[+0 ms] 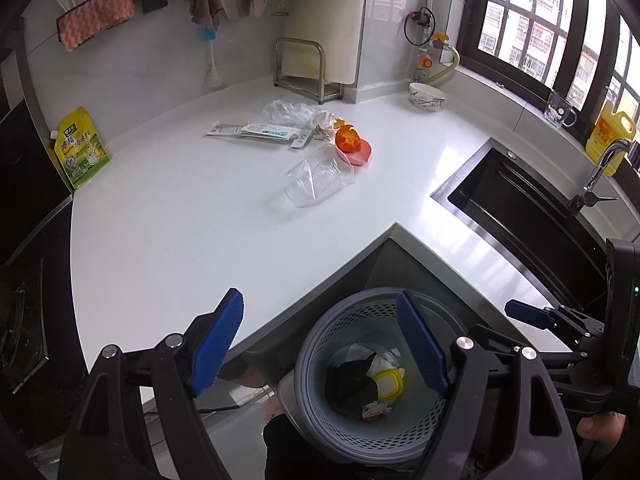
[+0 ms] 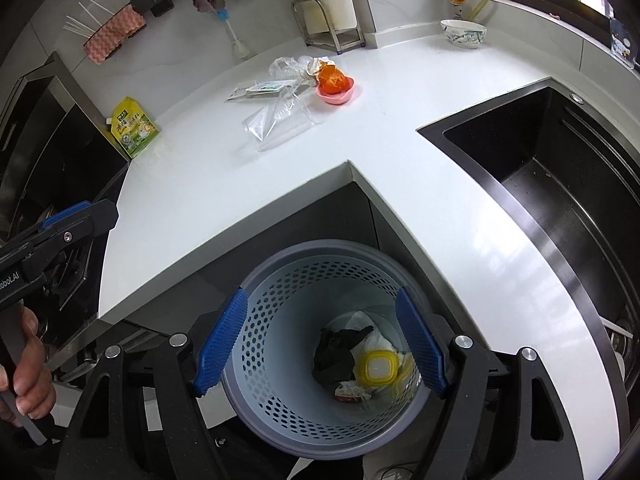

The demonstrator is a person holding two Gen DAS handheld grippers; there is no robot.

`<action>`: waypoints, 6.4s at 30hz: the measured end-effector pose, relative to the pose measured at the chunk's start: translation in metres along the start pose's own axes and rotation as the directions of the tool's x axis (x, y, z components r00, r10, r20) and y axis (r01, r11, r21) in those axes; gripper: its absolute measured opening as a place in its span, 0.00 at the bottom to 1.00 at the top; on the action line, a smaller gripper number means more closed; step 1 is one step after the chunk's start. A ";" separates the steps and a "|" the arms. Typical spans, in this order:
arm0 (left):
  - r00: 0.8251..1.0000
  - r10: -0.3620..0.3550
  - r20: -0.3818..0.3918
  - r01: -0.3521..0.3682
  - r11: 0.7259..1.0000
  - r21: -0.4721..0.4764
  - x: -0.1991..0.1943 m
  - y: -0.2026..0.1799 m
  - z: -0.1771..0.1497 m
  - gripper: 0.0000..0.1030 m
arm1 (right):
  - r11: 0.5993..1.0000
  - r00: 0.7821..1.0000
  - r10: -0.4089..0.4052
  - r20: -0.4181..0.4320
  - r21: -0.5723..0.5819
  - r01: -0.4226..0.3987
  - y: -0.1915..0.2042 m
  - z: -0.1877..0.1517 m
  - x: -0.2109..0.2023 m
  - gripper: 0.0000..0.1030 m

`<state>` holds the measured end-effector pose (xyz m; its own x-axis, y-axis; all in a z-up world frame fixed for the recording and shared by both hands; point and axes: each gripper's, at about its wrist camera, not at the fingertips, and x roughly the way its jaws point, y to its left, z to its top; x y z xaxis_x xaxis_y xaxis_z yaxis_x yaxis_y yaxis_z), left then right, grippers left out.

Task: Collect trash
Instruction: 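Move both tools back to the counter toward the clear plastic cup, then grasp the clear plastic cup with the left tool while the right tool grasps orange peels, then carry the cup and orange peels over the bin and open both tools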

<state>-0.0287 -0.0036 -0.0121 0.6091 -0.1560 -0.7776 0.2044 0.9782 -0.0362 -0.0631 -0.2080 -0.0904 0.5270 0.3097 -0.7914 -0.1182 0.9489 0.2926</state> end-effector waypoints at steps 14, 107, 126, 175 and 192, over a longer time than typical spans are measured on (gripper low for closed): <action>0.999 0.032 0.033 -0.031 0.999 -0.027 0.020 0.040 0.033 0.90 | 1.000 0.999 -0.002 0.036 0.026 0.001 0.010 0.035 0.011 0.71; 0.971 -0.208 -0.120 0.224 0.964 0.144 0.245 0.115 0.159 0.60 | 0.960 0.959 -0.276 0.069 0.076 0.271 0.003 0.287 0.239 0.57; 0.973 -0.212 -0.096 0.224 0.965 0.139 0.234 0.113 0.169 0.60 | 0.971 0.966 -0.221 0.134 0.119 0.205 0.002 0.294 0.207 0.17; 0.987 -0.156 -0.030 0.158 0.984 0.078 0.029 0.021 0.007 0.60 | 0.994 0.993 -0.073 0.095 0.092 0.064 -0.002 0.010 -0.009 0.17; 0.968 -0.183 -0.169 0.201 0.975 0.097 0.044 -0.030 -0.059 0.66 | 0.995 1.000 -0.006 -0.017 0.103 0.007 -0.017 -0.043 0.010 0.21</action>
<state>-0.0535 -0.0319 -0.0824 0.4227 -0.3067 -0.8528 0.3955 0.9091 -0.1309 -0.0923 -0.2187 -0.1266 0.5136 0.3054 -0.8019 -0.0266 0.9398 0.3408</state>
